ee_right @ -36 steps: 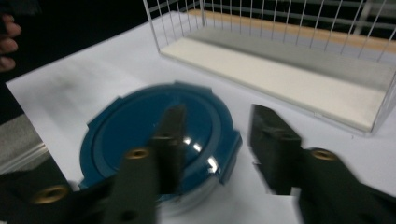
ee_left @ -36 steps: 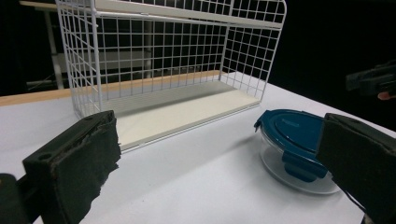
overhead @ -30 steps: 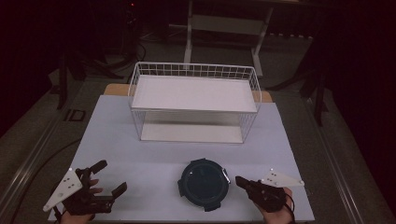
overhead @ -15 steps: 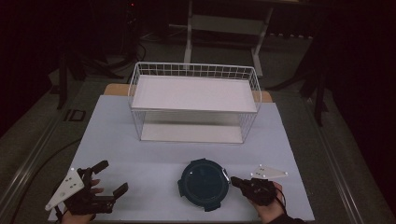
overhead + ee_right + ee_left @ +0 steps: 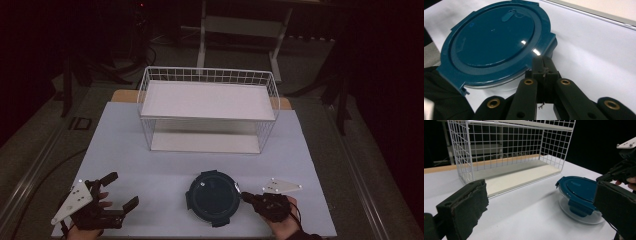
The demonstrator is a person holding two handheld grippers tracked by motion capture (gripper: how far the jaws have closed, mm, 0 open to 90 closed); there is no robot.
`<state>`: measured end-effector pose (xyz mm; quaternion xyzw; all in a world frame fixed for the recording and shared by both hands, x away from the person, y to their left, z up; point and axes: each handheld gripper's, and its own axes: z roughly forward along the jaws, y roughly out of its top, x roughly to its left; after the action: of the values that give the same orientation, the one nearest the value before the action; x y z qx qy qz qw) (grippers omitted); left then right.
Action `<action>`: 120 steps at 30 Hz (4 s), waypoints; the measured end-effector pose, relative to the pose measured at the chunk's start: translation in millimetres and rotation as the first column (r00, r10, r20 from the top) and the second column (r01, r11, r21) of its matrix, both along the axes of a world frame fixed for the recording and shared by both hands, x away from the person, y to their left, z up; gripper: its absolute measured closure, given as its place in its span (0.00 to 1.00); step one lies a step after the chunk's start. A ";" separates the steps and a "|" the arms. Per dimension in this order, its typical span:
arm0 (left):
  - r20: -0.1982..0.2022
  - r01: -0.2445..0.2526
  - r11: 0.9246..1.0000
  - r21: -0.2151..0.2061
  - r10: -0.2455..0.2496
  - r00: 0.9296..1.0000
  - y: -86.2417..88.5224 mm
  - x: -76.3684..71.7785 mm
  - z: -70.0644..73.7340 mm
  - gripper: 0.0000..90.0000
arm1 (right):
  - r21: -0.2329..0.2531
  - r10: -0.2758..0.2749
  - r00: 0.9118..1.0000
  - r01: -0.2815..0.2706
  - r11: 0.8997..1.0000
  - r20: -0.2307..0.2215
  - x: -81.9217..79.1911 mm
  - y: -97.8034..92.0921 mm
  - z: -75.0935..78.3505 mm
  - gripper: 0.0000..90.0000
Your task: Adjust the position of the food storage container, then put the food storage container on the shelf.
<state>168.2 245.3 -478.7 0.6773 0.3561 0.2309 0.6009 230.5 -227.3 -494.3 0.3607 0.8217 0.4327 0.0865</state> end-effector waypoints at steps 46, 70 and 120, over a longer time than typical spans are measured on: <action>-0.058 0.056 0.998 0.016 -0.055 0.997 -7.5 1.2 -2.6 0.00 | 0.082 0.131 0.991 -0.134 0.988 0.038 21.6 77.6 7.0 0.85; -0.283 0.116 0.992 0.057 -0.095 0.954 -24.8 9.3 6.6 0.00 | 0.163 0.119 0.941 -0.177 0.971 0.317 -9.1 55.5 37.3 0.15; -0.774 0.080 0.958 -0.277 -0.271 0.571 -36.1 47.4 -36.8 0.60 | 0.166 0.126 0.992 -0.126 0.978 0.008 8.2 66.3 14.3 0.30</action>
<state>215.6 209.1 -515.4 0.6722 0.5420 -0.2007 0.4627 238.7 -161.1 -480.0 0.3145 0.8041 0.5038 0.0275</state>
